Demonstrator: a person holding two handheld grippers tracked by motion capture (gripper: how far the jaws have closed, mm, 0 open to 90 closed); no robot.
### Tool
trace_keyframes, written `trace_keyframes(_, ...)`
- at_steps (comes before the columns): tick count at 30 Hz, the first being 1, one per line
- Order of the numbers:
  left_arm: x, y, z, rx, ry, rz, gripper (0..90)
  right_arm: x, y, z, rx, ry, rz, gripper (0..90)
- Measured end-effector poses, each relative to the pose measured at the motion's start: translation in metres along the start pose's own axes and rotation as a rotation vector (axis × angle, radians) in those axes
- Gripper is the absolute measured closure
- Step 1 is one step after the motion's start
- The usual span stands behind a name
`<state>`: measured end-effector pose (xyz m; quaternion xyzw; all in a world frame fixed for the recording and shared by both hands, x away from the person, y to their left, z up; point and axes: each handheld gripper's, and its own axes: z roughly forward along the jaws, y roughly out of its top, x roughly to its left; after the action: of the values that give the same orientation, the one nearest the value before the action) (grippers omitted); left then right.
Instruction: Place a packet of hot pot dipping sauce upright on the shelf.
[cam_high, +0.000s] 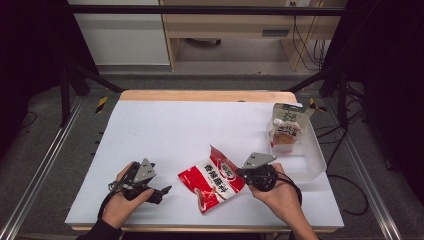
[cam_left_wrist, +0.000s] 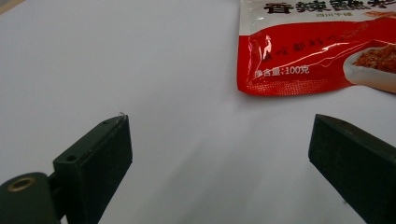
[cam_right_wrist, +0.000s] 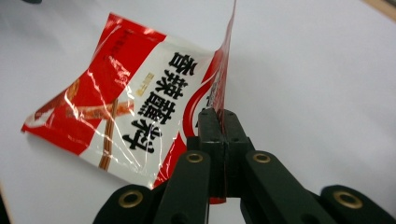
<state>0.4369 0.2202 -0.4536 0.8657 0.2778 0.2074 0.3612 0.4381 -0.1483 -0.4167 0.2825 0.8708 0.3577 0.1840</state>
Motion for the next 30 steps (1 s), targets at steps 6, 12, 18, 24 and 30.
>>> trace_keyframes(6, 0.0, 0.0, -0.001, -0.004, 0.004, -0.003, 6.7, -0.003, 0.025, 0.003, -0.033, -0.021, -0.045, 90.0)
trace_keyframes(12, 0.002, -0.001, -0.003, -0.006, 0.009, -0.007, 6.7, -0.003, 0.046, 0.007, -0.049, -0.029, -0.079, 90.0)
trace_keyframes(18, 0.005, -0.002, -0.004, 0.0, 0.017, -0.007, 6.7, -0.001, 0.057, 0.01, -0.055, -0.025, -0.106, 90.0)
trace_keyframes(24, 0.01, -0.003, -0.008, -0.009, 0.028, -0.02, 7.5, -0.001, 0.069, 0.009, -0.068, -0.019, -0.115, 90.0)
trace_keyframes(30, 0.014, -0.004, -0.015, -0.023, 0.045, -0.03, 7.4, 0.002, 0.077, 0.009, -0.088, -0.014, -0.126, 90.0)
